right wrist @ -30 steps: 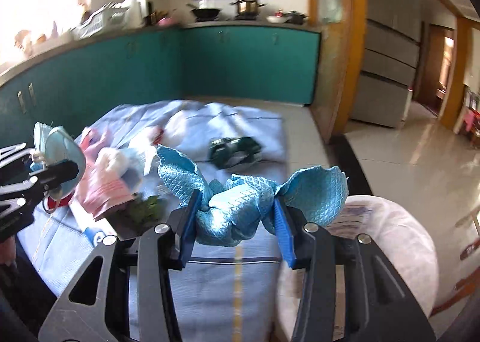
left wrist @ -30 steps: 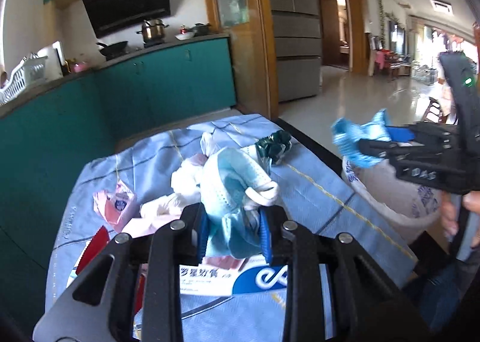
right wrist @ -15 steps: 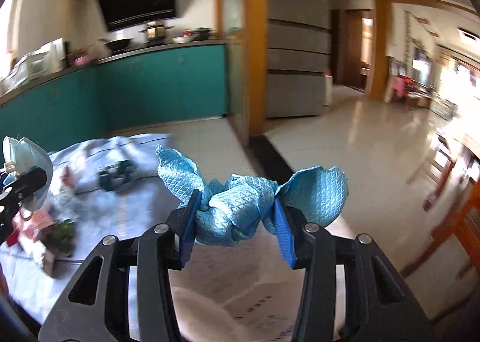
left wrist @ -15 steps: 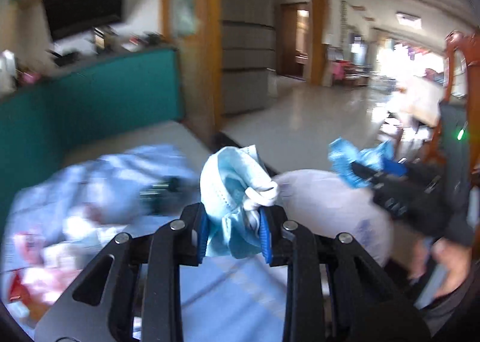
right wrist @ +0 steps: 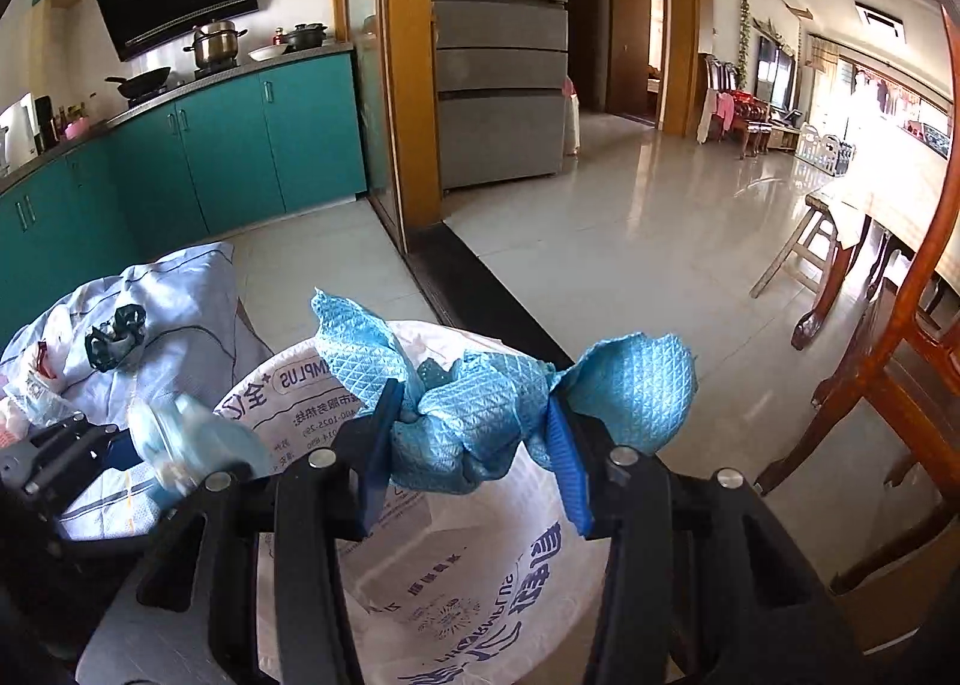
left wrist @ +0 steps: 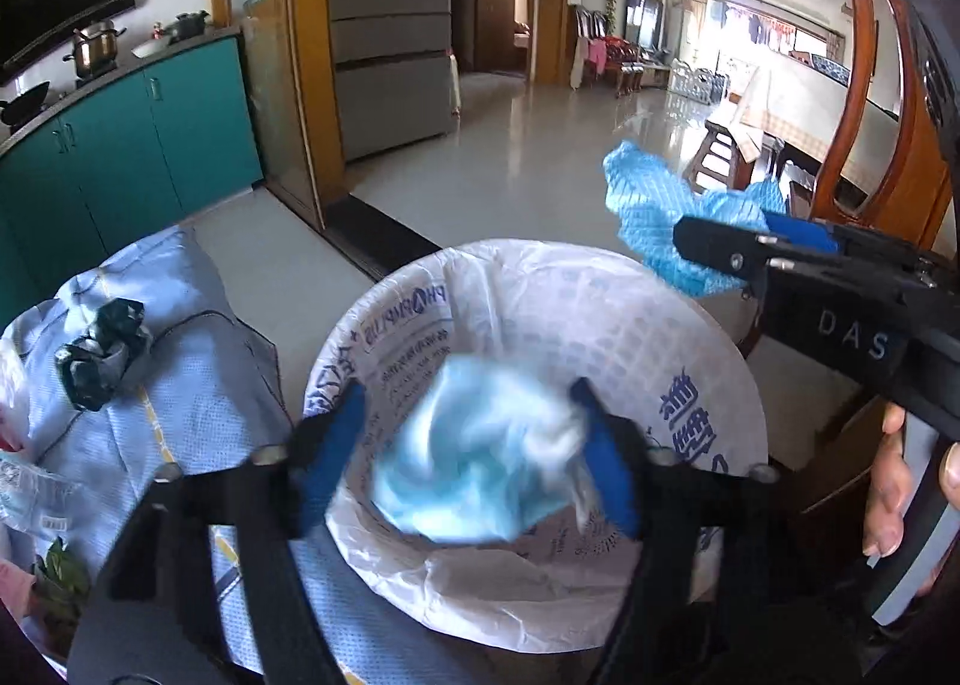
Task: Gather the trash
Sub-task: 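Carry the cloth and mask to the white bin and open both tools, then grasp the white-blue ointment box with the right tool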
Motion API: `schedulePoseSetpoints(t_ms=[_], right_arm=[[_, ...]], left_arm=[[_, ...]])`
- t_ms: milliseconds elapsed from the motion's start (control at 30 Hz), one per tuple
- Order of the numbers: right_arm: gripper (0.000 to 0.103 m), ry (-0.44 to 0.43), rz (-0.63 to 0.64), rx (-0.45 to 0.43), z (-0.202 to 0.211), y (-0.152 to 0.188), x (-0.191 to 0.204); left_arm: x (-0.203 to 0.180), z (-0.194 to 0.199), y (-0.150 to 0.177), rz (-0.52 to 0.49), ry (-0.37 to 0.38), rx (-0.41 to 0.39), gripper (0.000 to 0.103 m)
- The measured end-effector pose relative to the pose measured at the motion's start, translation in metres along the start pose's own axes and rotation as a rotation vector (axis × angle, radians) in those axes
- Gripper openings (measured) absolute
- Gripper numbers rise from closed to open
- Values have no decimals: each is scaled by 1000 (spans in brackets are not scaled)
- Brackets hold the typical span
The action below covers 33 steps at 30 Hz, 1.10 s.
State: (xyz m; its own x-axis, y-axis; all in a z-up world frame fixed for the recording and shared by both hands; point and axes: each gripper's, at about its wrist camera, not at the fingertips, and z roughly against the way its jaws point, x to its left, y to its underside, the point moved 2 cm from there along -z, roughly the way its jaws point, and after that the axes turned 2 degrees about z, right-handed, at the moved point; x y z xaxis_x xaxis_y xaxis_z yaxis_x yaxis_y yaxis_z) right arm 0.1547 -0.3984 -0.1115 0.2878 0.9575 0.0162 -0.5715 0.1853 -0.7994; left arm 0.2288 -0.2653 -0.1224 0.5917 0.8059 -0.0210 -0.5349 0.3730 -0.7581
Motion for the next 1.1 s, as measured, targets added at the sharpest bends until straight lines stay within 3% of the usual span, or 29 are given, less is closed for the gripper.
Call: schedulePoseSetpoints(t_ms=[200, 267, 467, 700, 867, 1100], right_arm=[[53, -28, 41, 12, -2, 1, 14], [66, -22, 57, 13, -4, 1, 20], [86, -17, 87, -27, 1, -4, 39], [88, -94, 144, -49, 3, -10, 86], [88, -225, 208, -35, 4, -6, 134], [88, -531, 357, 15, 18, 13, 223]], left_arm=[[17, 25, 0, 11, -112, -73, 85], [25, 38, 0, 15, -171, -105, 86], [46, 81, 6, -2, -287, -196, 87], [85, 125, 11, 2, -433, -255, 89], [130, 149, 16, 56, -578, -245, 89], [197, 177, 30, 177, -717, -203, 89]])
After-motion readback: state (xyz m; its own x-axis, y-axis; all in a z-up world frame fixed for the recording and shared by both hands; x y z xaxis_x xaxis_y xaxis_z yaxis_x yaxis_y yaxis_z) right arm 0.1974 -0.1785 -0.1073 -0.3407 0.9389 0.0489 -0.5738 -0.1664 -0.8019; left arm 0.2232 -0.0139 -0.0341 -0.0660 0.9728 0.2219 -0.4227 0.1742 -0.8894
